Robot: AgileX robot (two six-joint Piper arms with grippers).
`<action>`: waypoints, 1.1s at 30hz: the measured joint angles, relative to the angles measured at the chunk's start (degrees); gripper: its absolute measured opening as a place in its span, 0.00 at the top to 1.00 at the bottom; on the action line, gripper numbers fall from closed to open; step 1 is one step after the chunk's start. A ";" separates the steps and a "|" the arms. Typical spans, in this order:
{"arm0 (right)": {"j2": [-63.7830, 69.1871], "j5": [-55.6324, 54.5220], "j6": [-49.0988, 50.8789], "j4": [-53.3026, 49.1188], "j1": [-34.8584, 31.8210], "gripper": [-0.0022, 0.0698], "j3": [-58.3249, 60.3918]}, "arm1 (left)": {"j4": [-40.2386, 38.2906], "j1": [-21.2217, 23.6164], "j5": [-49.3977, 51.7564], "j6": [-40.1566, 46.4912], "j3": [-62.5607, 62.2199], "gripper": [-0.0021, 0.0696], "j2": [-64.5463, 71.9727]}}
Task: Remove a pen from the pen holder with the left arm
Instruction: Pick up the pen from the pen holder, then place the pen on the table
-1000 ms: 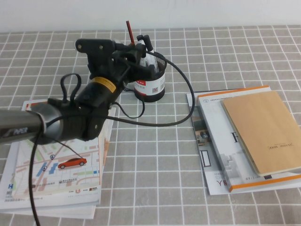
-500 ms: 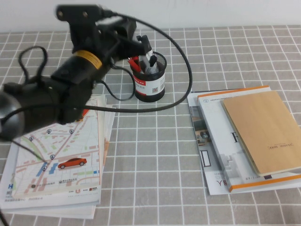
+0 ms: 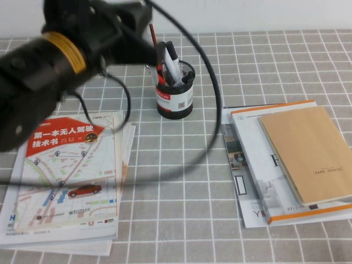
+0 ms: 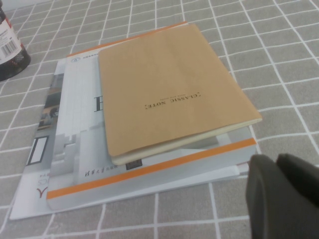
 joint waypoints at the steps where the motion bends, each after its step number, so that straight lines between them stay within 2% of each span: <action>1: 0.00 0.00 0.00 0.00 0.00 0.99 0.00 | 1.92 -1.13 1.44 0.00 0.82 0.90 -0.94; 3: 0.00 0.00 0.00 0.00 0.00 0.99 0.00 | 5.58 -4.17 2.74 0.35 3.46 0.90 -2.66; 6: 0.00 0.00 0.00 0.00 0.00 0.99 0.00 | 9.38 -8.27 -0.54 0.48 9.25 0.90 -5.03; 10: 0.00 0.00 0.00 0.00 0.00 0.99 0.00 | 11.36 -12.44 -13.76 0.57 18.95 0.90 -7.31; 14: 0.00 0.00 0.00 0.00 0.00 0.99 0.00 | 11.57 -13.18 -23.94 1.57 24.22 0.90 -6.79; 19: 0.00 0.00 0.00 0.00 0.00 0.99 0.00 | 4.15 -12.19 -30.13 5.59 24.46 0.90 -2.25; 20: 0.00 0.00 0.00 0.00 0.00 0.99 0.00 | -1.33 -11.78 -32.68 6.96 24.46 0.90 0.25; 22: 0.00 0.00 0.00 0.00 0.00 0.99 0.00 | -7.26 -11.11 -36.20 9.03 24.46 0.90 3.84; 26: 0.00 0.00 0.00 0.00 0.00 0.99 0.00 | -11.08 -10.55 -40.54 14.08 24.46 0.90 9.09; 33: 0.00 0.00 0.00 0.00 0.00 0.99 0.00 | -15.77 -10.55 -45.76 18.04 24.46 0.90 16.19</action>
